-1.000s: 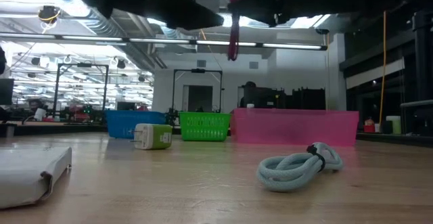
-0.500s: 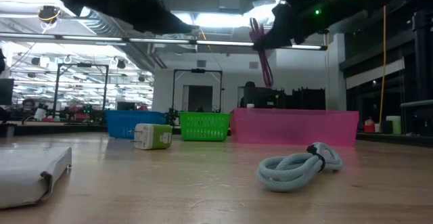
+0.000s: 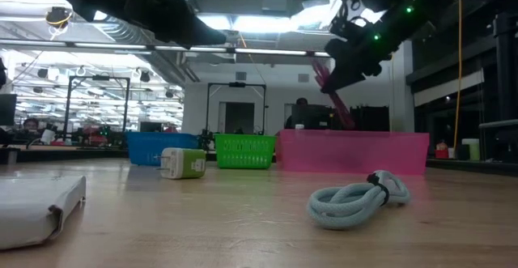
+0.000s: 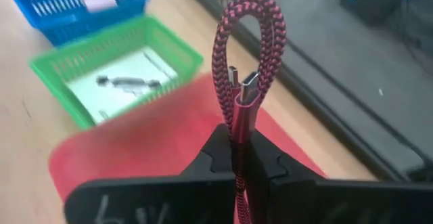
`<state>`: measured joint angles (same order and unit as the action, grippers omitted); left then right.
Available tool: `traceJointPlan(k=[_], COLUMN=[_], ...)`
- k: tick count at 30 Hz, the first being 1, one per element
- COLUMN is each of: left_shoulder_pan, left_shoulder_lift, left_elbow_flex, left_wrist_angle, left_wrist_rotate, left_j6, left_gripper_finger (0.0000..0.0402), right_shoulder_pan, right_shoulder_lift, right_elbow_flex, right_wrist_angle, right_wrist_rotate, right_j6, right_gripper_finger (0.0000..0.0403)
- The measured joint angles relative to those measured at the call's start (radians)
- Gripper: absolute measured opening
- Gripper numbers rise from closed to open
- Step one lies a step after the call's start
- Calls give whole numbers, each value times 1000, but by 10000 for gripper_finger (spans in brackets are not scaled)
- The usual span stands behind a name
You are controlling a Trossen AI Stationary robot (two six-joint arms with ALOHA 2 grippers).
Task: Pick and place items into bin
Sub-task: Put the red charger cable into the red bin
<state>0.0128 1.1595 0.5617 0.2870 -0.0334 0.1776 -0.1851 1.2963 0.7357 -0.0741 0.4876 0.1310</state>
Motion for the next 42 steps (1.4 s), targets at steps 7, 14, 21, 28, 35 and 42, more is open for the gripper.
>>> traceJointPlan(k=[7, 14, 21, 28, 35, 42], left_shoulder_pan=[0, 0, 0, 0, 0, 0], left_shoulder_lift=[0, 0, 0, 0, 0, 0], left_elbow_flex=[0, 0, 0, 0, 0, 0], left_wrist_angle=[-6, -41, -55, -58, -59, -59], left_wrist_rotate=[0, 0, 0, 0, 0, 0], left_j6=[0, -4, -11, -19, -45, -63], left_gripper_finger=[5, 6, 6, 6, 6, 6], right_shoulder_pan=[-34, -81, -136, -155, -155, -155], right_shoulder_lift=[55, 139, 187, 200, 200, 200], right_elbow_flex=[127, 145, 145, 145, 145, 144], right_wrist_angle=[-275, -288, -318, -314, -312, -316], right_wrist_rotate=[-19, -83, -108, -142, -142, -142], right_j6=[52, 50, 51, 49, 47, 44], right_gripper_finger=[0, 0, 0, 10, 41, 66])
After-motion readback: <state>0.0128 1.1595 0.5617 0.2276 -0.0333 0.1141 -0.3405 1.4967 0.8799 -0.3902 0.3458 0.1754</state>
